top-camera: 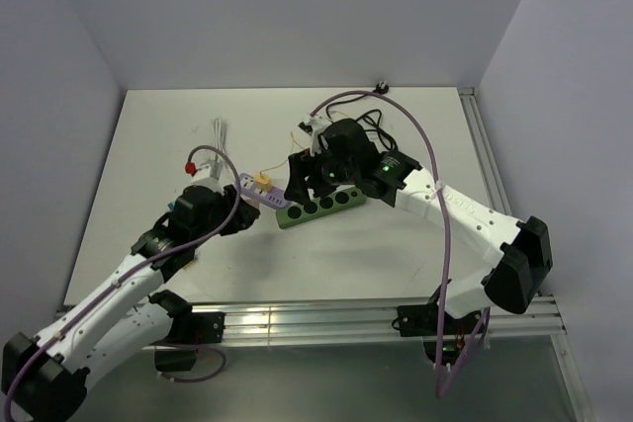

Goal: Insert the plug

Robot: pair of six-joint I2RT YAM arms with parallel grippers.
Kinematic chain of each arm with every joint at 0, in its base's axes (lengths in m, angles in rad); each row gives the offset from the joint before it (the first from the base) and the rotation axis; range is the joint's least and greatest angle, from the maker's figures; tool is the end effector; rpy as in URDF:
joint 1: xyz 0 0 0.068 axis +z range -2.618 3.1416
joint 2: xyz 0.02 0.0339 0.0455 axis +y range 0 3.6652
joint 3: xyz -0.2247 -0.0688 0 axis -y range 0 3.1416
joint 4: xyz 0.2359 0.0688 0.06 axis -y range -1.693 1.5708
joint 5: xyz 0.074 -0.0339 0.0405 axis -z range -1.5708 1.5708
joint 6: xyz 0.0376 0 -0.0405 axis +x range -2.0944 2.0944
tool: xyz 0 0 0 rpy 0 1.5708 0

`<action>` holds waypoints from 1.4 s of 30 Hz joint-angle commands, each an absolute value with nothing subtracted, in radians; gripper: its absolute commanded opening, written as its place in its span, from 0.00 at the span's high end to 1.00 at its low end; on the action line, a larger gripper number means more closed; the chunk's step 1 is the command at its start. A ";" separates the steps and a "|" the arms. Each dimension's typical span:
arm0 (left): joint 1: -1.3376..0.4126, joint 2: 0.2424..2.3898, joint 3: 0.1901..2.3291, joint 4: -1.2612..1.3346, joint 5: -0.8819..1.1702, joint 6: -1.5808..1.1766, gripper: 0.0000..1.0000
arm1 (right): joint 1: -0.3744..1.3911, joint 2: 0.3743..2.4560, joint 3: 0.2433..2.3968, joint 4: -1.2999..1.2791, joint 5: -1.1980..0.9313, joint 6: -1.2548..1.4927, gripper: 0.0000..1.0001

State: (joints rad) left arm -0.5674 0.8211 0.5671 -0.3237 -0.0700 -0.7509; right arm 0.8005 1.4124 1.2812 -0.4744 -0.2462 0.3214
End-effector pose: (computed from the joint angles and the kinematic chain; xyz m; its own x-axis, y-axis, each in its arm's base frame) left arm 0.1732 -0.1073 0.2159 -0.6688 -0.3809 -0.6385 0.0416 0.8383 -0.5437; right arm 0.2142 0.2340 0.3011 -0.6401 -0.2197 -0.7362 -0.6676 0.6334 0.3914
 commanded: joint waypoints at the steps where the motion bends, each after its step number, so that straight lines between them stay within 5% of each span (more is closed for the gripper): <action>1: -0.575 0.727 0.542 -0.194 0.136 -0.661 1.00 | 0.781 1.431 1.327 -0.479 -0.432 0.380 0.27; 8: -0.730 0.670 0.574 -0.152 0.098 -0.562 1.00 | 0.713 1.434 1.299 -0.376 -0.791 0.495 0.35; 31: -0.896 0.623 0.627 -0.207 -0.022 -0.437 1.00 | 0.808 1.568 1.328 -0.474 -0.772 0.495 0.53; 34: -0.897 0.612 0.627 -0.215 -0.021 -0.431 1.00 | 0.810 1.580 1.341 -0.476 -0.770 0.491 0.65; 36: -0.897 0.609 0.630 -0.227 -0.035 -0.440 1.00 | 0.811 1.594 1.348 -0.477 -0.778 0.480 0.99; 37: -0.897 0.604 0.635 -0.232 -0.050 -0.448 0.91 | 0.811 1.595 1.356 -0.477 -0.775 0.471 1.00; 38: -0.897 0.600 0.635 -0.235 -0.075 -0.456 0.66 | 0.813 1.597 1.359 -0.476 -0.755 0.454 1.00; 41: -0.897 0.568 0.630 -0.242 -0.148 -0.503 0.44 | 0.813 1.591 1.371 -0.448 -0.692 0.440 1.00; 42: -0.897 0.558 0.632 -0.248 -0.178 -0.538 0.20 | 0.811 1.589 1.384 -0.445 -0.625 0.431 1.00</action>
State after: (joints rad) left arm -0.8940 0.6117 0.6044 -0.2996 -0.0795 -0.4664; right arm 0.8116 1.5887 1.3331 -0.4583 -0.7410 0.4927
